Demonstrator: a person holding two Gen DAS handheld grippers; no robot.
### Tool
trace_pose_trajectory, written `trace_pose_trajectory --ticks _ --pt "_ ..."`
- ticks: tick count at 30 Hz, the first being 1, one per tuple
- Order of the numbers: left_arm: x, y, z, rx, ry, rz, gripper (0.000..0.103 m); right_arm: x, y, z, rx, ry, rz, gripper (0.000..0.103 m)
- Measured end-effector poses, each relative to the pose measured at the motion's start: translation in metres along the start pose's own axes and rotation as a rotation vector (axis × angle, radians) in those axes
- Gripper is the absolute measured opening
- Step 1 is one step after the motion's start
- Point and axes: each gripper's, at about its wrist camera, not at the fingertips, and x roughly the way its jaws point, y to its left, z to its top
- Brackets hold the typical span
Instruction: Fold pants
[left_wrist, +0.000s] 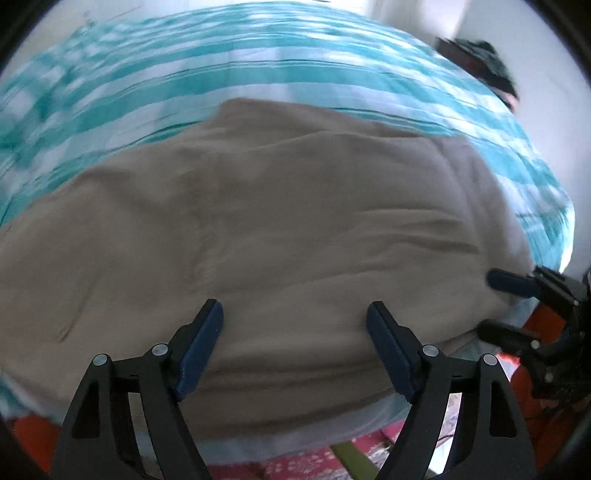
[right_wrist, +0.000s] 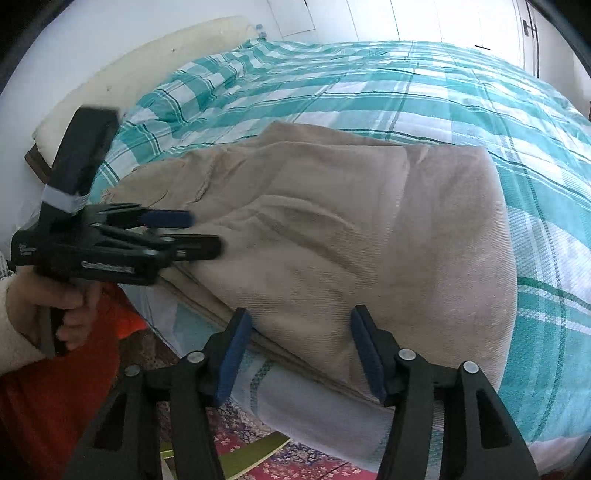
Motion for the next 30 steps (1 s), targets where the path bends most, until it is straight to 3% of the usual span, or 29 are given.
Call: trace_pose_trajectory --ticks 2,4,7,11,14,17,19,22,26,30 --pt "-0.011 0.019 -0.001 -0.097 0.007 0.001 0.081 0.001 0.001 0.001 0.002 0.002 0.001 0.064" --pt "-0.025 0.022 0.003 -0.134 -0.038 -0.021 0.08 0.003 0.002 0.002 -0.006 0.005 -0.004 0.066" --pt "-0.043 0.002 0.023 -0.087 -0.122 -0.086 0.084 0.003 0.002 0.002 -0.004 0.003 -0.005 0.066" --pt "-0.033 -0.035 0.046 -0.002 -0.123 -0.169 0.087 0.003 -0.001 0.002 0.019 -0.005 0.012 0.066" --pt "-0.001 -0.054 0.047 0.066 -0.067 -0.129 0.087 0.004 0.0 0.002 0.018 -0.006 0.011 0.066" --pt "0.03 -0.042 0.026 0.046 0.029 -0.08 0.085 0.004 0.002 0.001 0.005 -0.009 0.0 0.067" --pt "0.021 -0.033 0.015 0.04 -0.013 -0.094 0.086 0.004 0.002 0.001 0.005 -0.01 0.001 0.067" --pt "0.012 -0.023 0.013 0.011 0.005 -0.07 0.086 0.004 0.0 0.001 0.012 -0.01 0.01 0.067" --pt "-0.005 -0.019 0.028 -0.032 -0.057 -0.118 0.086 0.004 -0.004 0.003 0.035 -0.007 0.026 0.068" --pt "0.006 -0.029 0.047 -0.034 -0.062 -0.128 0.086 0.004 -0.002 0.003 0.026 -0.005 0.02 0.069"
